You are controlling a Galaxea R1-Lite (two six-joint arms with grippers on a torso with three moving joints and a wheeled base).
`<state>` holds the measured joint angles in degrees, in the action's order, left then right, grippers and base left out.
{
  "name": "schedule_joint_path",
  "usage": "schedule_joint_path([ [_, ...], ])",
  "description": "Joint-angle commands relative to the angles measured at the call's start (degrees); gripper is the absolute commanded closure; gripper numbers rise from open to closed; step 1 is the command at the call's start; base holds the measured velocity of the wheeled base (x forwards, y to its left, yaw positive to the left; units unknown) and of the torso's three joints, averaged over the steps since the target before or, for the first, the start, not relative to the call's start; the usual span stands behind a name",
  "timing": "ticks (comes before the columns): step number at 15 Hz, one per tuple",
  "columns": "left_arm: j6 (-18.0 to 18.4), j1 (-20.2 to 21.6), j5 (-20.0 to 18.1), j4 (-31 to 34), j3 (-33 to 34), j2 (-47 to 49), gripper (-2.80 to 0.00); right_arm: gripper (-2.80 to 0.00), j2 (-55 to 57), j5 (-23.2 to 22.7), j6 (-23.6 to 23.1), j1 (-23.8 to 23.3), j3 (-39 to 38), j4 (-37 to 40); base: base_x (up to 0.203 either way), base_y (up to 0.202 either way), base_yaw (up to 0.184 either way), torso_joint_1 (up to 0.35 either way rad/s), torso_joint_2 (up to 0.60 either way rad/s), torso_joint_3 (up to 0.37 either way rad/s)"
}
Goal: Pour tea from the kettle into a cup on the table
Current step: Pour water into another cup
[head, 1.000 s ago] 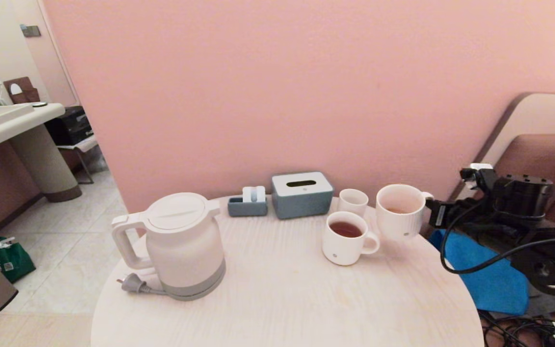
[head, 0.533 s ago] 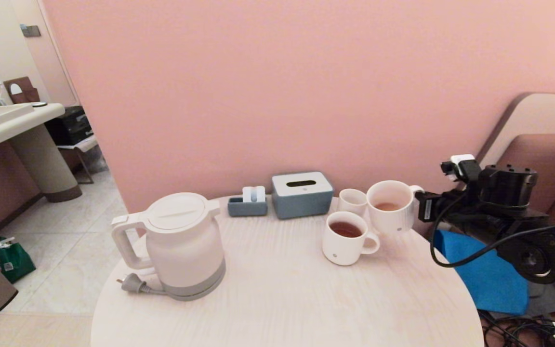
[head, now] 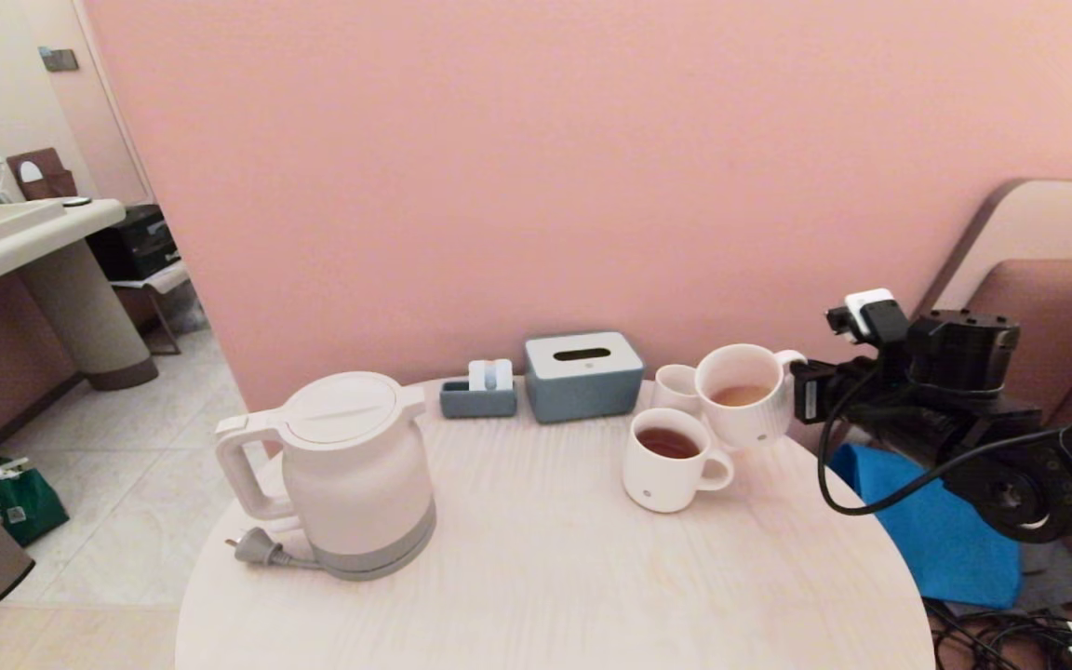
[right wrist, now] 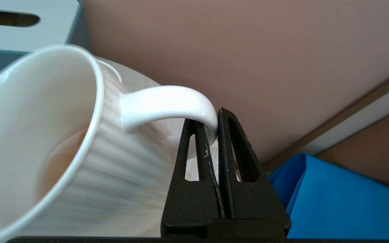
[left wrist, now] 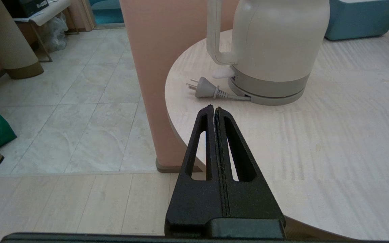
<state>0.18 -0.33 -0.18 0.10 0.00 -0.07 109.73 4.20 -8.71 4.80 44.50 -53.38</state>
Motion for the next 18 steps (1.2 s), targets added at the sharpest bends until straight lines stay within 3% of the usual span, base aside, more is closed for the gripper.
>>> schedule_joint_path([
  [1,0.0,0.1,0.0,0.0,0.0,0.1,0.00,0.00,0.0,0.3,-0.7,0.9,0.2,-0.3,0.000,0.000,0.000,0.000,0.00,0.000],
  [14,0.0,0.0,-0.1,0.0,0.0,0.1,0.00,0.00,-0.3,1.6,-8.7,1.4,2.5,0.0,0.000,0.000,0.000,0.000,0.00,0.000],
  [18,0.0,0.0,0.0,0.0,0.0,0.1,0.00,0.00,-1.7,1.4,-9.1,1.6,4.0,5.1,0.000,0.000,0.000,0.000,0.00,0.000],
])
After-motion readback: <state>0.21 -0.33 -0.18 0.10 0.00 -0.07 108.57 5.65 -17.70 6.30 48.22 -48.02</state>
